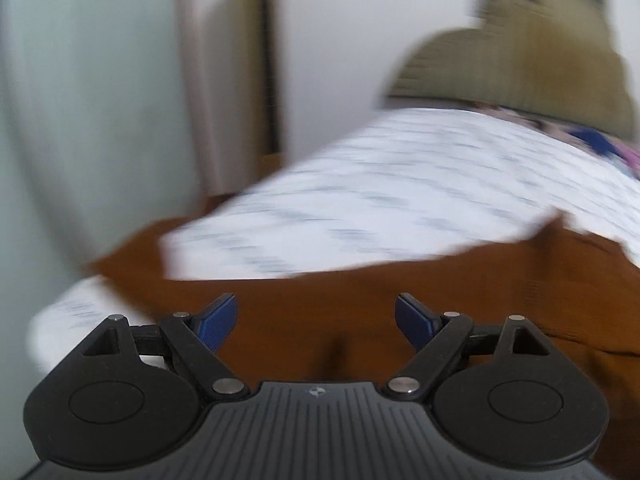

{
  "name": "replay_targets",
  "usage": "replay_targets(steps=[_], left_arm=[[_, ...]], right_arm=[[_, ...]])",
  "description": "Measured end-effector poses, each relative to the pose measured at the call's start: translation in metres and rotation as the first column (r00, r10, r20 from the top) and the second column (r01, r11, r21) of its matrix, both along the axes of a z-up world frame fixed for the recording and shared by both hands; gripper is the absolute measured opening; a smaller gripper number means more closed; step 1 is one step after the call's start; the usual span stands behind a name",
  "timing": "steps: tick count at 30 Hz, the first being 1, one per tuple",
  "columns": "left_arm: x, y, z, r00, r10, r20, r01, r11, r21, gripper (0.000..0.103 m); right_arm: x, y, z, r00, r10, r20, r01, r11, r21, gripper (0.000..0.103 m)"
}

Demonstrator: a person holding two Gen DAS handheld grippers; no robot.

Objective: Fold small clothes
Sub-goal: 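Open the right gripper to release the sleeve onto the sweater, then move to the other sleeve and grasp its cuff with the right gripper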

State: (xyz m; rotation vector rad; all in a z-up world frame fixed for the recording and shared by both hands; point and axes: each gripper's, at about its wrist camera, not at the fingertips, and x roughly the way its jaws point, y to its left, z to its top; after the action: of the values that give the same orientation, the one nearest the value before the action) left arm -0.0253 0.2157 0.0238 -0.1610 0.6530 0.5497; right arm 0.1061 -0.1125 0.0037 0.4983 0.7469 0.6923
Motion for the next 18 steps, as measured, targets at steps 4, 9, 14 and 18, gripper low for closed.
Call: replay_targets(steps=[4,9,14,18], left_arm=[[-0.040,0.083,-0.001,0.984,0.176,-0.009,-0.176,0.983,-0.057,0.086],[-0.083,0.156,-0.012,0.947,0.322,0.011,-0.311,0.924,-0.222,0.086],[-0.125,0.177,-0.020,0.914,0.404,0.026,-0.387,0.891,-0.239,0.086],[-0.142,0.180,-0.021,0.915,0.404,0.023,-0.390,0.895,-0.215,0.086]], right_arm=[[-0.014,0.099,-0.003,0.978,0.206,-0.019,-0.207,0.978,-0.024,0.049],[-0.051,0.219,0.013,0.895,0.445,0.036,-0.438,0.890,-0.124,0.049],[-0.079,0.333,0.027,0.789,0.599,0.136,-0.538,0.781,-0.317,0.049],[-0.105,0.396,0.025,0.686,0.691,0.229,-0.510,0.681,-0.526,0.049]])
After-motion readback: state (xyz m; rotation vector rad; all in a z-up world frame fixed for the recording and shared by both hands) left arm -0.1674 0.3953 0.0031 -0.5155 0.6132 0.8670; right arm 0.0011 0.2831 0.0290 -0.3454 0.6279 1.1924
